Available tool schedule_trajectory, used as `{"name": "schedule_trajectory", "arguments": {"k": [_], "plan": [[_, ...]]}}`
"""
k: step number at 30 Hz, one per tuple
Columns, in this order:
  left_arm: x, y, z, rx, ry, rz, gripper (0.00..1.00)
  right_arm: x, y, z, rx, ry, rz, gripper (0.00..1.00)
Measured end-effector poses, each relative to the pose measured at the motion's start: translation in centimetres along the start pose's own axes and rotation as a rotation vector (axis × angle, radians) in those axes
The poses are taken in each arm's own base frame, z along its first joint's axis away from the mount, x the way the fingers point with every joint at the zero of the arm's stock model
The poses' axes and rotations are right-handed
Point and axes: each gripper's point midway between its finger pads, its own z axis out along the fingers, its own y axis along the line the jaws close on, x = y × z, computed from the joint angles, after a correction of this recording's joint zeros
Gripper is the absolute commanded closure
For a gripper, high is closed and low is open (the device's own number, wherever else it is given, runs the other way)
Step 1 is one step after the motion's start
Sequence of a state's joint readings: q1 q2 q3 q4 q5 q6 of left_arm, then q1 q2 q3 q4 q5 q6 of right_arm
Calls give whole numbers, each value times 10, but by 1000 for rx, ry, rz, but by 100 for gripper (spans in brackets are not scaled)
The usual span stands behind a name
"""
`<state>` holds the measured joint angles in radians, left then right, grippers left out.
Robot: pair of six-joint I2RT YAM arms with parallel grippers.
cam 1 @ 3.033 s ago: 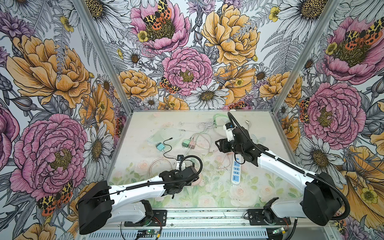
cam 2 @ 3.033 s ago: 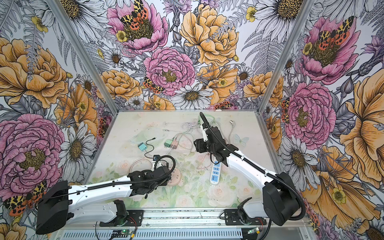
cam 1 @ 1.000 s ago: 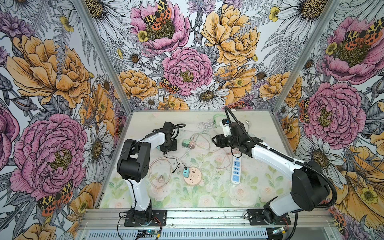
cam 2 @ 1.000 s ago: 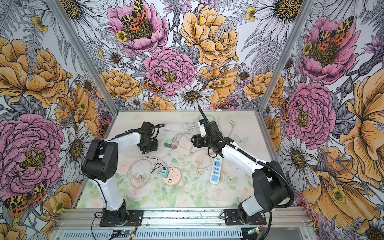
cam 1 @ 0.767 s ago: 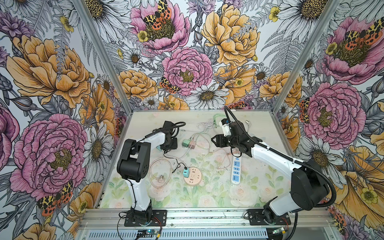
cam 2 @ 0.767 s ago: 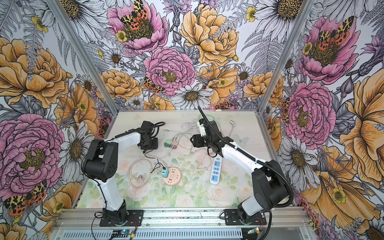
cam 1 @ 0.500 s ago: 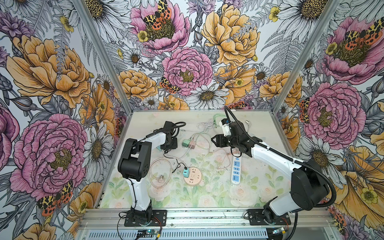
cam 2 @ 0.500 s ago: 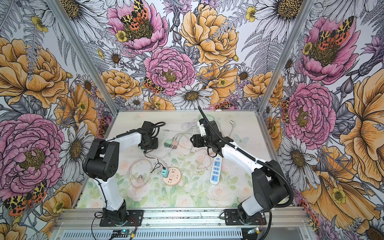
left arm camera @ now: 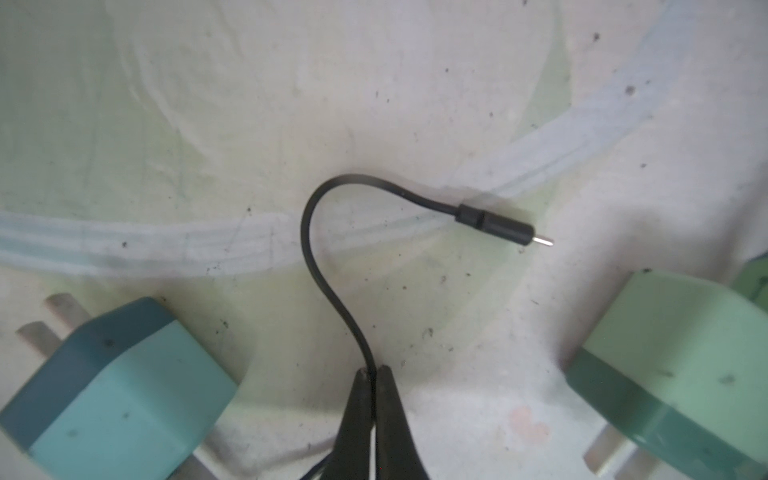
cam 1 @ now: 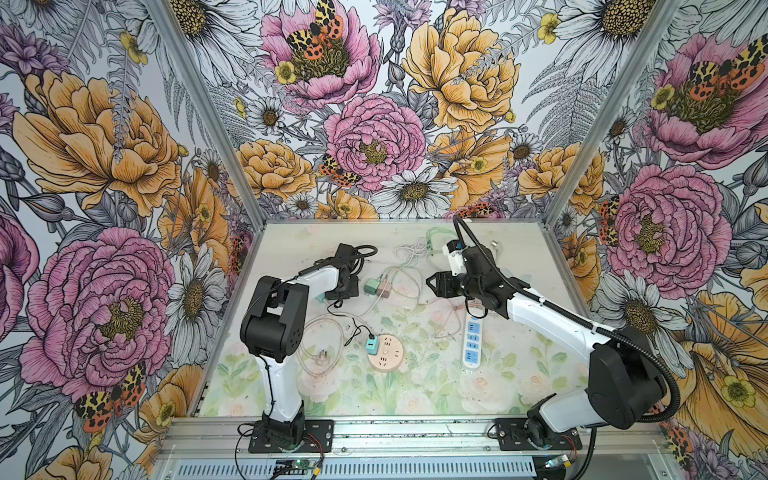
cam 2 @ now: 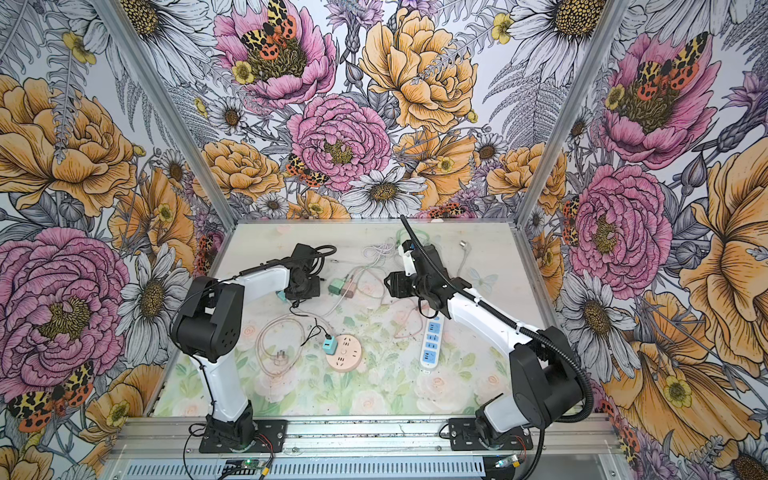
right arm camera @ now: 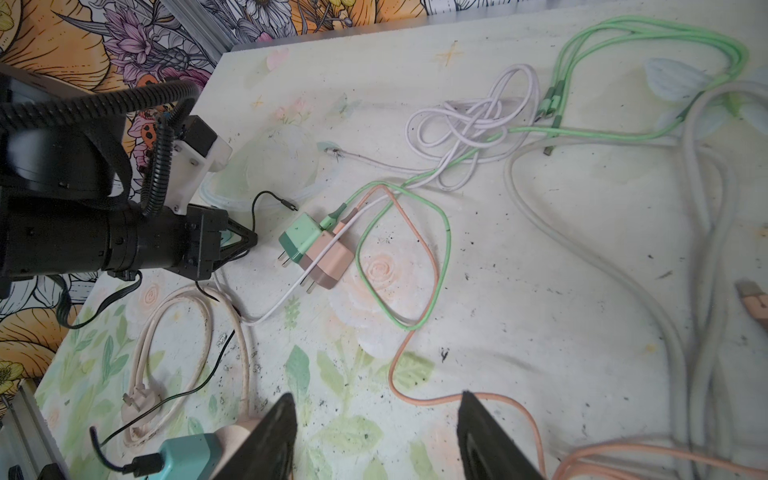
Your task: Insert the plug
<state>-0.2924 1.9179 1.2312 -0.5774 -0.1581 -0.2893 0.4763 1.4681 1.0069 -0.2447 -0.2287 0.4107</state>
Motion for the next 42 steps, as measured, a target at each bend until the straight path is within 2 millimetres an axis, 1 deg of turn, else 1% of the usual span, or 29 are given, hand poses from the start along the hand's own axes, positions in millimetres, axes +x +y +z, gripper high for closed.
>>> {"name": "schedule_trajectory", "arguments": {"k": [2,5,7,9,10,12,14,17,20,24,27,30,31,34,36,37,40,42], "plan": [[1,1,-5,2,3,0,100,2,-1,0,1,4,1,38],[-4,1,-26,24,-25,-5,100,2,-1,0,1,4,1,37],[-13,1,-51,47,-76,-13,100,2,0,-1,0,3,1,37],[-27,1,-82,76,-153,-27,100,3,0,-2,0,3,1,37],[-31,3,-94,85,-180,-33,100,3,0,-2,0,3,1,37],[-38,9,-118,99,-233,-50,100,3,-1,-2,0,4,2,38],[-42,20,-135,97,-266,-74,100,3,0,-2,-1,4,5,38],[-36,46,-148,70,-284,-129,100,4,1,-2,-7,6,13,38],[-18,75,-149,23,-267,-196,100,4,2,-2,-14,9,20,39],[14,108,-146,-31,-225,-290,100,6,8,-1,-30,17,19,40],[33,122,-139,-54,-189,-334,100,9,13,0,-42,23,13,40],[52,127,-125,-78,-119,-358,100,12,19,1,-54,31,4,40],[58,128,-121,-87,-93,-363,99,13,22,1,-58,33,0,40],[73,132,-105,-131,-9,-382,82,17,29,3,-72,45,-8,40],[81,135,-94,-159,42,-392,68,20,33,4,-80,53,-14,40],[84,135,-91,-167,58,-396,64,20,34,4,-82,54,-16,40],[87,130,-93,-176,64,-381,55,22,36,4,-87,58,-16,40],[81,117,-105,-154,36,-341,52,22,37,4,-88,59,-17,40]]}}
